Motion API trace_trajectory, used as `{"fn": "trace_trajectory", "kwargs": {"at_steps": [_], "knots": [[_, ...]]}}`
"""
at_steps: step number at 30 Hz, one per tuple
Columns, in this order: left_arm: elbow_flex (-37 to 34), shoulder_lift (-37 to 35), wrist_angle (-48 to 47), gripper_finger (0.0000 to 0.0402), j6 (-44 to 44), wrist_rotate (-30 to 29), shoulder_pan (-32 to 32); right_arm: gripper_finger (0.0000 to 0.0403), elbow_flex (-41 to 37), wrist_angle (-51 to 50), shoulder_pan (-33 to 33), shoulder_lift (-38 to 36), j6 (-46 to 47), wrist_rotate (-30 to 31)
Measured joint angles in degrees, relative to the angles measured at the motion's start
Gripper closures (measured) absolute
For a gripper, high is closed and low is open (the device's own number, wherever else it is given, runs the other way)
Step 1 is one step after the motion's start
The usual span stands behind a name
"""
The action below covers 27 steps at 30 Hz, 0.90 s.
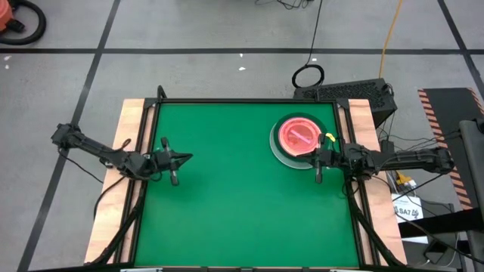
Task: Stack plastic plates
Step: Return to home position
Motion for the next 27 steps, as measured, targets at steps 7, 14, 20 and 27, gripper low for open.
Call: {"fn": "trace_trajectory", "kwargs": {"at_steps": [7, 14, 20, 27], "knots": [[0.0, -6.9, -6.0, 0.0378, 1.5, 10.0, 6.0, 0.0403, 0.0, -1.2, 0.0, -0.9, 0.1, 0.0], [0.0, -12.0, -8.8, 0.0378, 2.9, 18.2, 12.2, 0.0403, -0.1, -2.5, 0.0, -2.4, 0.1, 0.1], [0.0, -16.8, -13.4, 0.0378, 3.2, 20.5, 15.8, 0.0403, -0.1, -5.7, 0.0, -5.8, 1.1, 0.1], [0.0, -21.9, -17.2, 0.0378, 1.4, 20.8, 16.0, 0.0403, -0.1, -8.9, 0.0, -10.3, 2.1, 0.2]]}}
